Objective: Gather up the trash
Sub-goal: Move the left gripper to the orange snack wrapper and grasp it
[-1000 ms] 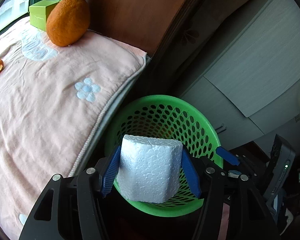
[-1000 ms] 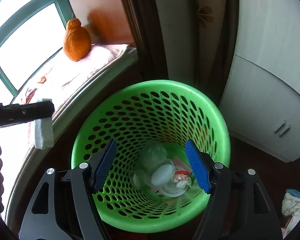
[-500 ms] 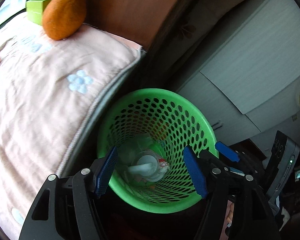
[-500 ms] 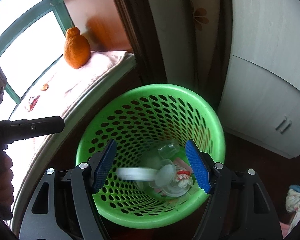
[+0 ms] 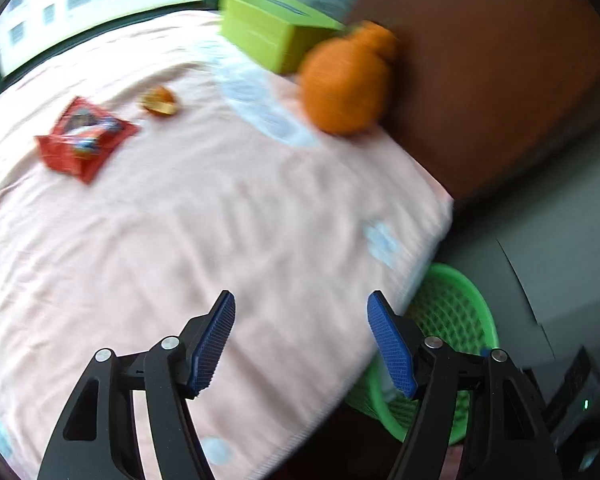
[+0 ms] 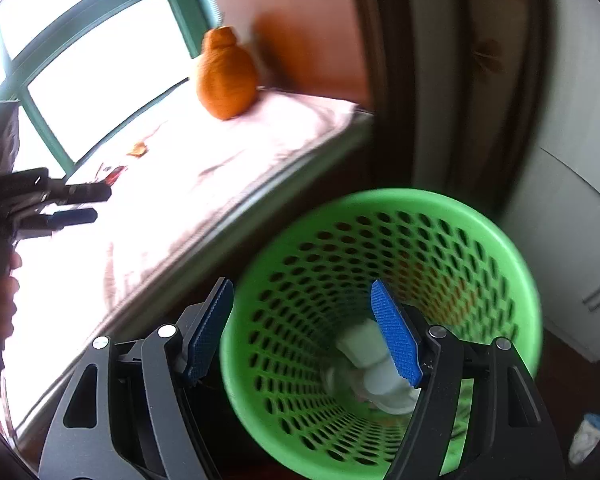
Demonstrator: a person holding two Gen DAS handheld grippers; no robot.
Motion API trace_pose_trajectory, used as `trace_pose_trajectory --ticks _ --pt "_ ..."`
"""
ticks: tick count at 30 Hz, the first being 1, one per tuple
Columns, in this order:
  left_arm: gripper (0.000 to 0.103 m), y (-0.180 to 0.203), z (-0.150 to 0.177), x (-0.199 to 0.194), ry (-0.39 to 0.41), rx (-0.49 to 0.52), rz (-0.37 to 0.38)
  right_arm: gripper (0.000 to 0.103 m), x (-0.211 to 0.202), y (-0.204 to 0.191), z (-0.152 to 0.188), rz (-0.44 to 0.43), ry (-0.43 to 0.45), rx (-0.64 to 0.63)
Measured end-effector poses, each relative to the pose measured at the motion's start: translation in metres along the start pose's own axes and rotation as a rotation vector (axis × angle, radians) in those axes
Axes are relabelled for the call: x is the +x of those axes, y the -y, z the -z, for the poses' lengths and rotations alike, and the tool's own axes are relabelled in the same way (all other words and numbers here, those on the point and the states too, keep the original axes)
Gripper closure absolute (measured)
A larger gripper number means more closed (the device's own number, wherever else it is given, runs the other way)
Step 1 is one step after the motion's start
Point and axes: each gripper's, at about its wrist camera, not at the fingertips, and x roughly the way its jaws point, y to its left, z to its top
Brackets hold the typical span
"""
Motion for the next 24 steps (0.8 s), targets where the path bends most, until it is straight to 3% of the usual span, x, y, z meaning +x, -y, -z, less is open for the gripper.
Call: trace_pose_trajectory --ticks 3,9,14,18,24 --pt "0.021 -0.037 -0.024 -0.008 0.048 -0.094 -0.068 0.031 0.009 -0.016 -0.007 -0.027 -0.008 -0.027" --pt "0.017 -0.109 -0.071 -0.012 0.11 -0.252 -0.167 0.031 0.028 -0.046 -0.025 -0.074 -0.02 -0.08" --pt "0.015 -0.165 -0.1 -0.004 0.12 -0.42 -0.176 0.031 0.043 -0.069 -0.043 -0.115 -0.024 -0.122" --pt "0.015 -0.186 -0.113 0.011 0.099 -0.507 -0.185 0.031 0.056 -0.086 -0.054 -0.143 -0.029 -0.159" --pt "0.015 -0.198 -0.128 0.032 0.09 -0.539 -0.219 0.031 0.071 -0.104 -0.069 -0.172 -0.034 -0.199"
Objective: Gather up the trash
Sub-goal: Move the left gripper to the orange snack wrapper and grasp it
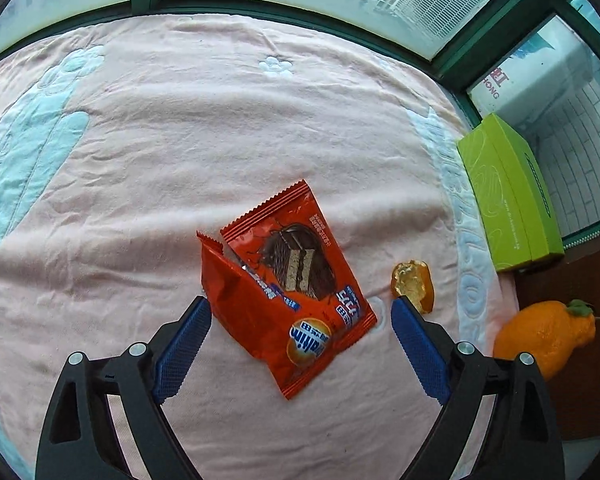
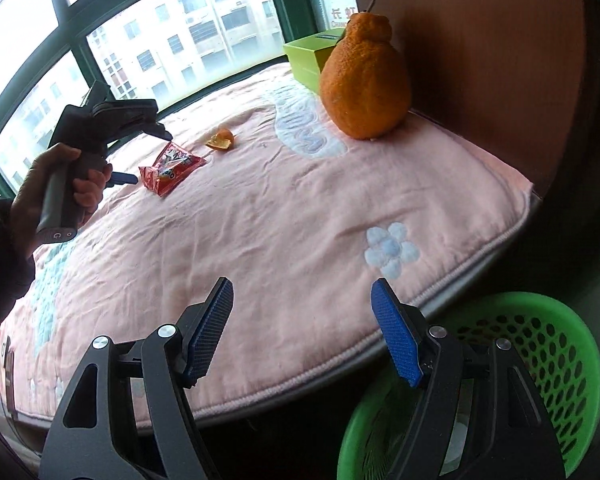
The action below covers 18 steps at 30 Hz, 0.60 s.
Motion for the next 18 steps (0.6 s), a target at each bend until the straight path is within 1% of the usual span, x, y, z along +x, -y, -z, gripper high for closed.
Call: trace_pose_trajectory --ticks 6,11,13,18 --pt "0.014 0.0 -0.01 0.02 -0.018 -0.037 -0.026 0.031 0.013 -0.008 -0.015 -0.016 -0.001 -0.028" --pt "0.014 0.0 -0.015 0.032 -0.018 -0.056 -0.073 0.031 0.023 -0.013 -0.023 -0.028 -0.005 -0.036" --pt "0.013 0.002 -0.015 0.034 -0.009 -0.05 -0.087 0.031 0.028 -0.015 -0.025 -0.032 -0.008 -0.041" --pt "0.012 0.011 -0.014 0.039 -0.003 0.002 -0.157 0.031 0.038 -0.022 -0.029 -0.038 -0.022 -0.065"
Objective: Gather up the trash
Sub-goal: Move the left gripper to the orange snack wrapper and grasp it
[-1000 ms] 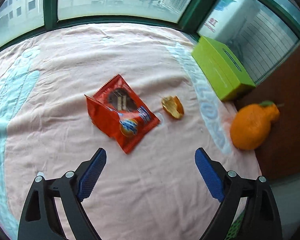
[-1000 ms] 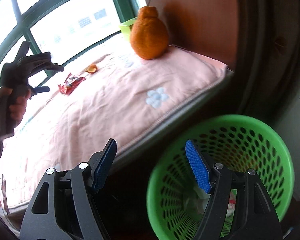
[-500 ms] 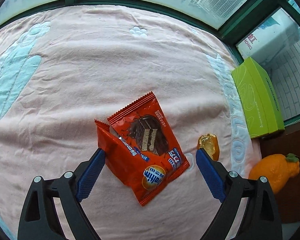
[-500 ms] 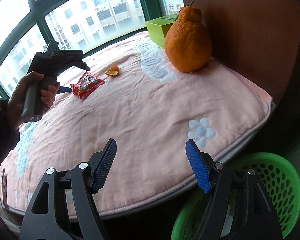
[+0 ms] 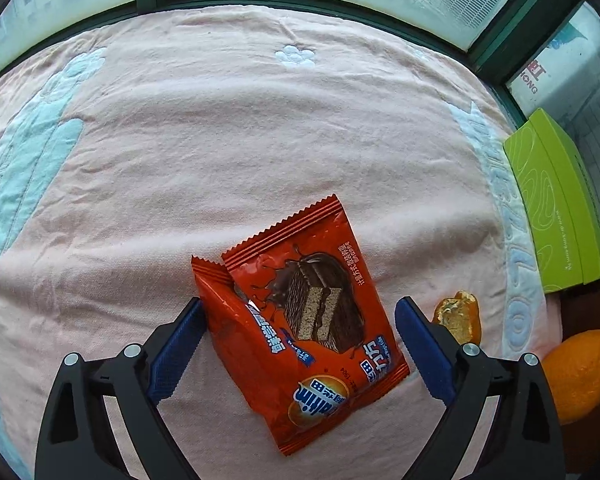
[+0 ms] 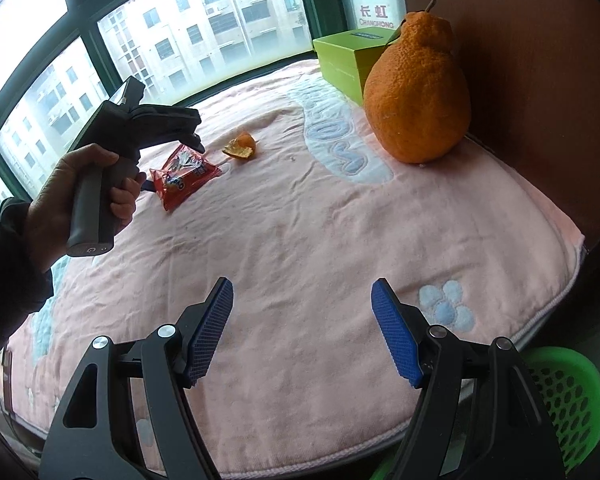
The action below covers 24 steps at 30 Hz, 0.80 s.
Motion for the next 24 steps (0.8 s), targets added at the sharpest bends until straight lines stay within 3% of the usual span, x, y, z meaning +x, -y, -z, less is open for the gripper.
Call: trace_pose_trajectory --ticks 5,10,15,24 --pt "0.012 0.008 -0.002 0.004 0.001 0.033 -0.043 0.031 0.008 0.0 -0.004 -0.006 -0.009 -0.004" --pt "0.027 0.007 -0.003 0.002 0.018 0.047 -0.074 0.031 0.011 0.003 -0.006 -0.008 -0.015 0.004" --pt "0.043 -0.007 -0.004 -0.008 0.021 0.031 -0.023 0.031 0.014 0.0 -0.01 -0.006 -0.018 -0.014" --pt "0.049 -0.04 0.003 -0.052 0.074 0.077 0.072 0.031 0.048 -0.024 -0.048 -0.062 -0.018 -0.064"
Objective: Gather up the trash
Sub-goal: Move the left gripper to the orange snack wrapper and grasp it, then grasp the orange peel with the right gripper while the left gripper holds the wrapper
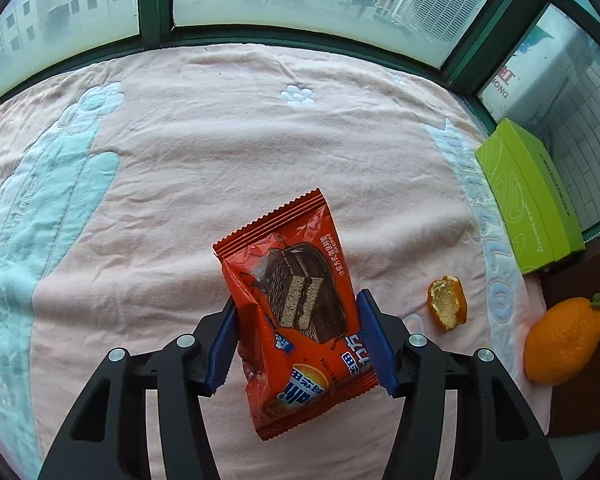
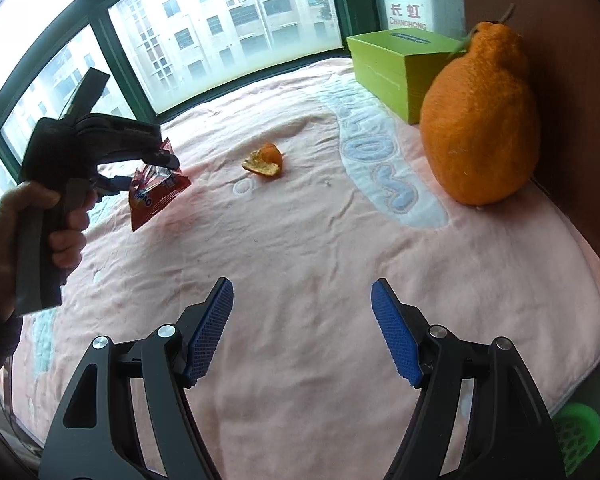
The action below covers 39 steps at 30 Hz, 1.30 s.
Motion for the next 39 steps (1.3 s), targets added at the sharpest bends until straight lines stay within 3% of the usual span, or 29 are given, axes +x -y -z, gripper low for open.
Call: trace_pose_trajectory --ticks 7,11,22,32,39 --pt "0.049 -0.025 0.012 -0.027 -0.007 0.041 0.065 0.032 0.048 -0.021 -0.047 -0.044 -0.03 -0.046" --pt "0.049 -0.034 0.019 -0.036 -0.012 0.059 0.101 0.037 0.078 -0.024 -0.069 -0.055 -0.057 -0.045" --pt "0.049 -0.051 0.039 -0.046 -0.025 0.116 0.137 0.051 0.135 -0.032 -0.094 -0.012 -0.104 -0.086" --pt "0.05 -0.056 0.046 -0.049 -0.026 0.116 0.147 0.071 0.124 -0.038 -0.092 0.016 -0.079 -0.104" --pt "0.051 -0.049 0.058 -0.061 -0.025 0.133 0.174 0.074 0.086 -0.036 -0.075 -0.005 -0.05 -0.055"
